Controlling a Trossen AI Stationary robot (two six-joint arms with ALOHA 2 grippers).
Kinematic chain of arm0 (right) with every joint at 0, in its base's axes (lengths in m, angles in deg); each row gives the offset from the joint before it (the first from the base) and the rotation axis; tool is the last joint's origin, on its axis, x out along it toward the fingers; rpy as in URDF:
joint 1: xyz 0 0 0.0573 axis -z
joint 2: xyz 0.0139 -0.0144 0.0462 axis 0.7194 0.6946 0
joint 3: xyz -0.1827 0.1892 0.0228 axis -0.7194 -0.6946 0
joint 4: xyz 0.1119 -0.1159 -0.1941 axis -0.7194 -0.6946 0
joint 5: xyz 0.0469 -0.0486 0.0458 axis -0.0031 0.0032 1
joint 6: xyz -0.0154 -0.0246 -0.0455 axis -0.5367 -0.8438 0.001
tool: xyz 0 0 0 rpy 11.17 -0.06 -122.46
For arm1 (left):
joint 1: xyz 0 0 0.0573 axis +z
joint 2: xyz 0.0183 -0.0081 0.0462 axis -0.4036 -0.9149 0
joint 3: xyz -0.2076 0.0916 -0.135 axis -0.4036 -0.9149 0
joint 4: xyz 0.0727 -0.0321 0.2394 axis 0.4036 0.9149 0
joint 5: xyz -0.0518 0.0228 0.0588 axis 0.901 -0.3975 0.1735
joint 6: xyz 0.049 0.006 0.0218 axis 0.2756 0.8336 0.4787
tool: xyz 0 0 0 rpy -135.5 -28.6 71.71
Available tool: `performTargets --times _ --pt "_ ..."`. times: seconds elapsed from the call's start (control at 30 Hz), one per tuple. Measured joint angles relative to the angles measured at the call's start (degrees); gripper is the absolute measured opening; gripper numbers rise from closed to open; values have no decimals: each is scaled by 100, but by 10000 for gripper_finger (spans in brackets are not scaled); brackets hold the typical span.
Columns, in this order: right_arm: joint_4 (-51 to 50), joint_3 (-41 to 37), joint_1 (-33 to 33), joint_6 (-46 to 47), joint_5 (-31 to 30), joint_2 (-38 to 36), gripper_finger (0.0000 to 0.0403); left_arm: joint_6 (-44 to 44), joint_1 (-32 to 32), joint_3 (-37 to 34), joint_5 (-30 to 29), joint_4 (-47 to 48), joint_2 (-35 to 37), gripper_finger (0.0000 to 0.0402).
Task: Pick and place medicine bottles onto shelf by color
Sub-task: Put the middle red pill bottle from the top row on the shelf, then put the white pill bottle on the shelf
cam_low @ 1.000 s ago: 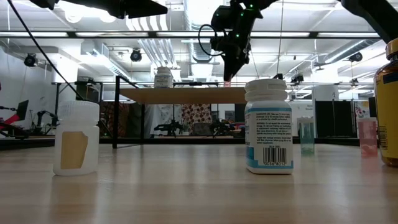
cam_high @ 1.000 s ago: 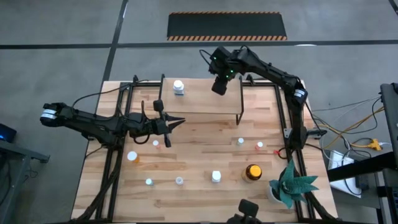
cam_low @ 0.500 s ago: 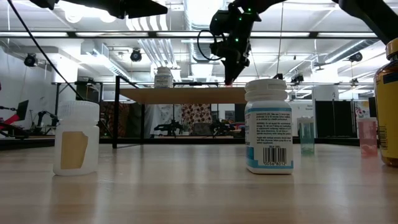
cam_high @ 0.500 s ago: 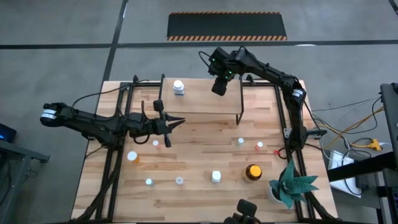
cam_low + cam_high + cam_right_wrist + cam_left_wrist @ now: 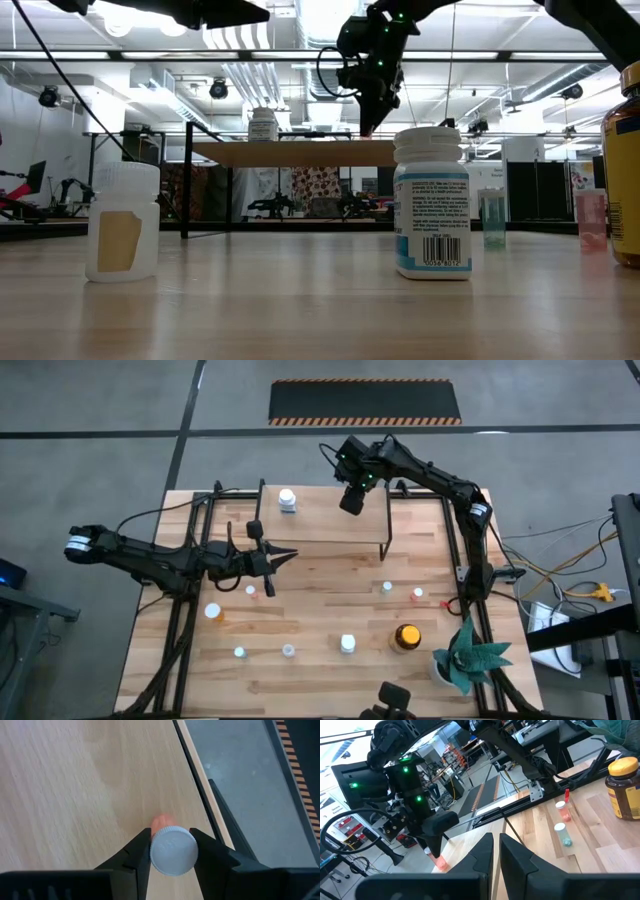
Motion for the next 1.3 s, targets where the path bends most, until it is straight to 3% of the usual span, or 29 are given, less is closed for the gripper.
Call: performTargets --times 0.23,0.6,0.9,1.13,1.3 --pt "-2 0 0 -20 0 2 123 0 -2 2 0 -3 -1 13" --pt "-46 58 0 -72 -2 2 188 0 -2 13 0 -4 -1 13" --pt "-193 507 -122 34 127 -383 191 -9 -2 15 7 -8 -1 13" --pt "101 -394 -718 341 879 -1198 178 -39 -4 17 15 -11 -1 13" --pt "1309 -1884 -1492 553 901 -2114 174 -48 -7 15 15 -10 -1 13"
